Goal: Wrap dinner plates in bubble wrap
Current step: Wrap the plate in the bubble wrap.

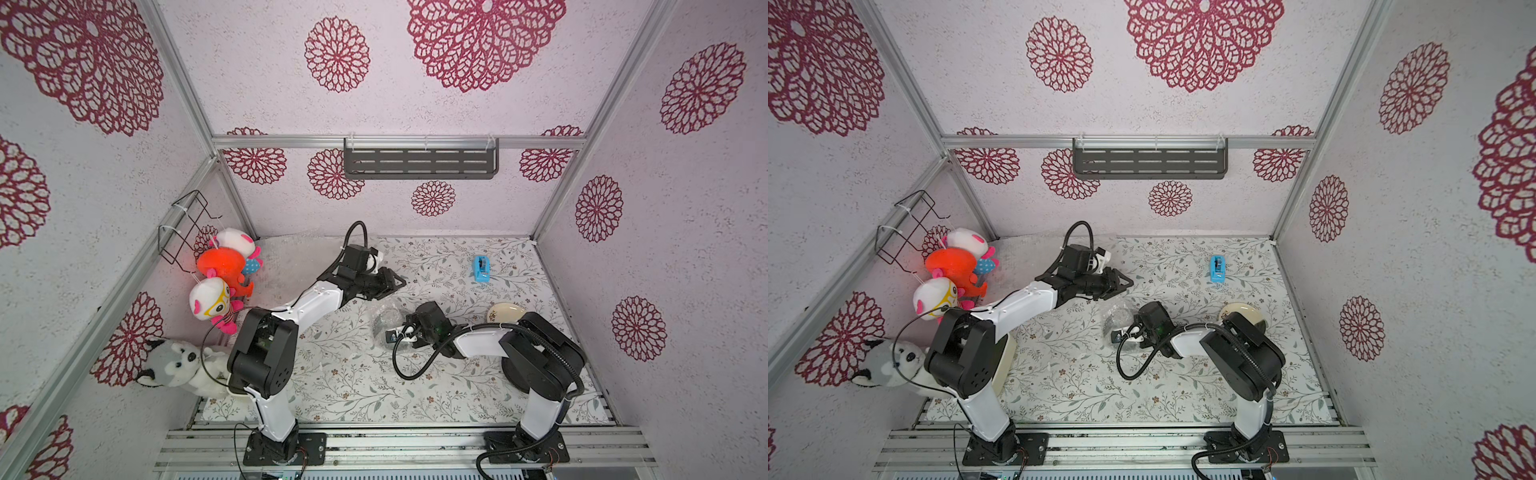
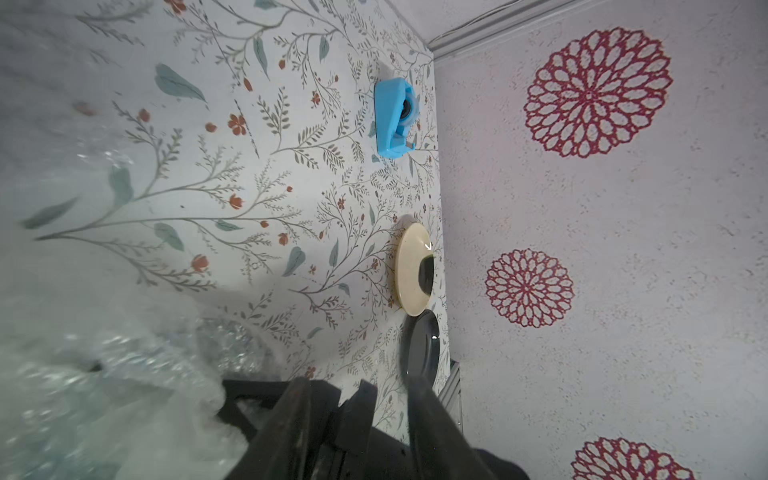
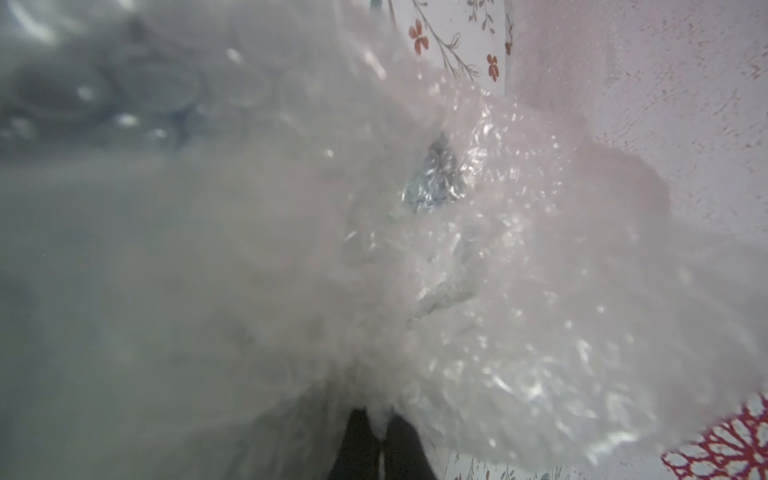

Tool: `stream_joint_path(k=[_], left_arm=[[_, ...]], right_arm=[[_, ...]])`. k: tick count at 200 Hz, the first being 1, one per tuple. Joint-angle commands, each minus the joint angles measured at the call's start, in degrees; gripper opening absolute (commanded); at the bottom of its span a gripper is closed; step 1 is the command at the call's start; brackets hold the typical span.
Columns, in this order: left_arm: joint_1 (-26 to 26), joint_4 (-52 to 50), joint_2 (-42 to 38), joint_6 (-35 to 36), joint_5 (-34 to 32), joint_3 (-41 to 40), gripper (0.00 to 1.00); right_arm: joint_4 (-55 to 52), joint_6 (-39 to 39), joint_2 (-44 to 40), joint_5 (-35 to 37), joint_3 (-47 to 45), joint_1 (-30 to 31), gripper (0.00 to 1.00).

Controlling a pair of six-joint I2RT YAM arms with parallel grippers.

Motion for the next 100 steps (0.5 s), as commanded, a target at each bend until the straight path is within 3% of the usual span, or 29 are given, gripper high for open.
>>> stream_joint_path(k=[1,24,51,66,77,100], left_arm=[[-1.6,-8.6,5.6,-2.9,-4.9,1.4,0.35],[-2.0,-9.2,10.2,-3.7,-5.7,-0.5,0.29],[-1.9,-10.4,10.3,-3.2,-8.5,-5.6,0.17],[-1.3,-9.3,10.5,-3.0,-9.7,-8.8,0.10],[-0.6,-7.5,11.3,-3.2,-9.0,-10.5,0.04],[-0.2,-3.8,12.0,-3.8,-7.2,-12.1,0.00]], right_arm=[[-5.0,-1.2,2.0,-1.2,-2.3,1.1,0.00],[-3.8,-0.8,1.3,-1.5,-2.8,1.1,0.00],[-3.0,4.0,-1.0,-4.0,-1.9,0.6,0.00],[-3.4,8.4,-4.0,-7.8,-1.2,-0.3,0.13],[-3.6,13.6,-6.6,-11.3,-0.8,-1.1,0.29],[-4.3,32.9,-11.2,-16.3,0.4,-4.0,0.46]])
